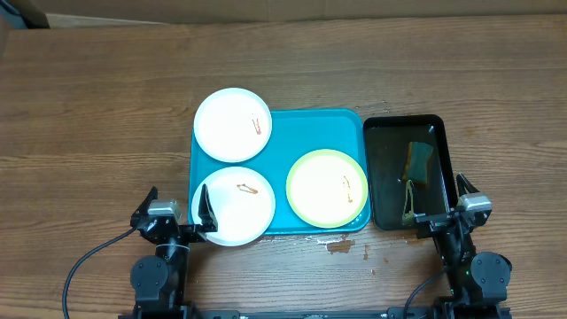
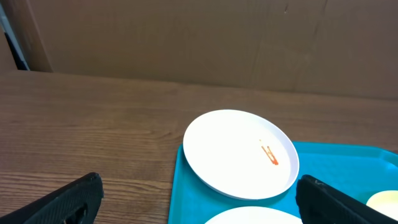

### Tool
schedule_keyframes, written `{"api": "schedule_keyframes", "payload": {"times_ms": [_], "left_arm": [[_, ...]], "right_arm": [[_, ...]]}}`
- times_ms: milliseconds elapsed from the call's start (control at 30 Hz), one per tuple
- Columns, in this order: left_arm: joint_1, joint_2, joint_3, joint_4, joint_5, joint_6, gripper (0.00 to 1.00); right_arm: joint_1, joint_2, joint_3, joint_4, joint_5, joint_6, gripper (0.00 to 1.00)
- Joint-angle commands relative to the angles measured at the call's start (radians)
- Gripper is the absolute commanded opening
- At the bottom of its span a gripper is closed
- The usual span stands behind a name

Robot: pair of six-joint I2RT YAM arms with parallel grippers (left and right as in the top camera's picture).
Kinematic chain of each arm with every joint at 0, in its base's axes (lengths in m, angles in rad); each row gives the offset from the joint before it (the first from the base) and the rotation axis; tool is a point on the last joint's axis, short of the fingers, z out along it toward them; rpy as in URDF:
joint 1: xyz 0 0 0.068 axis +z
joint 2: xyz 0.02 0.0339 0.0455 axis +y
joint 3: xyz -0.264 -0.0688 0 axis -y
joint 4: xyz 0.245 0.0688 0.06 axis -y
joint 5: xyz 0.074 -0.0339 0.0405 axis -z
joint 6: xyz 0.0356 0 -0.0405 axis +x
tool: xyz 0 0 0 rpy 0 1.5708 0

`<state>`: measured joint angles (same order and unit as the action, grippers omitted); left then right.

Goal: Clean dirty plates on tray and stack at the side

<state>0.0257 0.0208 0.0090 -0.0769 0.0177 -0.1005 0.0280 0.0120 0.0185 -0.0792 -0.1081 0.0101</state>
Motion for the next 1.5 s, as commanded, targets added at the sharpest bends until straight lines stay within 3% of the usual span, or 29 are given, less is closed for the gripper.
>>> {"api": "schedule_keyframes", "payload": {"times_ms": [0,1467], "left_arm": [[-0.004,0.005,-0.003,-0.002,0.001,0.011,1.00],[-0.004,0.005,-0.003,-0.002,0.001,0.011,1.00]], "right_arm": [[0.005,-0.002,-0.010,0.005,-0.005,-0.003,1.00],[0.005,-0.002,-0.010,0.005,-0.005,-0.003,1.00]]}}
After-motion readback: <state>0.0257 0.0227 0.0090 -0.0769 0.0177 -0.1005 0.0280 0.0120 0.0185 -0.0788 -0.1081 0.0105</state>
